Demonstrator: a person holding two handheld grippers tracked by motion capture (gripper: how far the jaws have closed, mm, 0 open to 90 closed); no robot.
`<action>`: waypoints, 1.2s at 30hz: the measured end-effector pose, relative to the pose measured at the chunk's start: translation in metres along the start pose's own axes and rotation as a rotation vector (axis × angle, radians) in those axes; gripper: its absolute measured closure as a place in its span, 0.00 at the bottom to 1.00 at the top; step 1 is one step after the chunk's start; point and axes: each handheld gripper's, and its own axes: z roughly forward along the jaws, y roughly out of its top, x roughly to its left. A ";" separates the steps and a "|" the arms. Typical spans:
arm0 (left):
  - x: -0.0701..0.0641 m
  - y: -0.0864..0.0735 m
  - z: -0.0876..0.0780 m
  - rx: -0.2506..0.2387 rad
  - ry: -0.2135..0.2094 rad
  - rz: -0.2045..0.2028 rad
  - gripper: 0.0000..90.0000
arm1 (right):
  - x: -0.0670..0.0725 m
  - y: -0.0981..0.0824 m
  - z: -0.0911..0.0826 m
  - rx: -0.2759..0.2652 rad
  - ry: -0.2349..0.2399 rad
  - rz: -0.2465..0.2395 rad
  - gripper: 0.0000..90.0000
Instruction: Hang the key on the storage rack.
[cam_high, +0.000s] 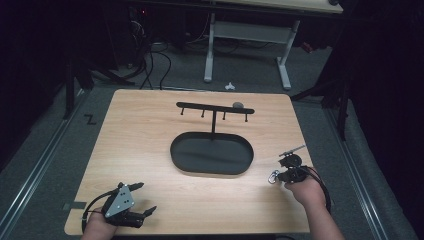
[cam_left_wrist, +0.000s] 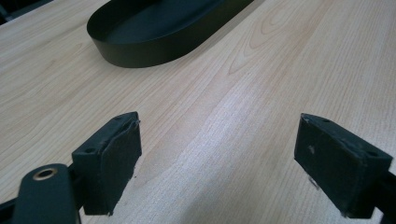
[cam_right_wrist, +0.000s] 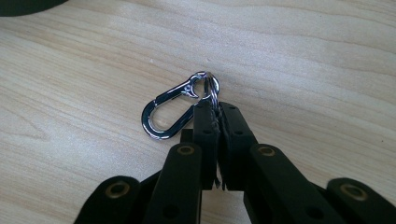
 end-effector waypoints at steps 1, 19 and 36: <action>0.000 0.000 0.000 -0.001 0.000 0.001 0.17 | 0.000 0.000 0.000 -0.002 0.000 -0.002 0.98; -0.001 0.000 0.000 -0.005 0.003 0.000 0.17 | 0.015 0.010 -0.045 -0.014 0.057 -0.034 0.98; -0.001 0.000 0.000 -0.003 0.002 0.000 0.17 | 0.020 0.015 -0.063 0.010 0.072 -0.029 0.98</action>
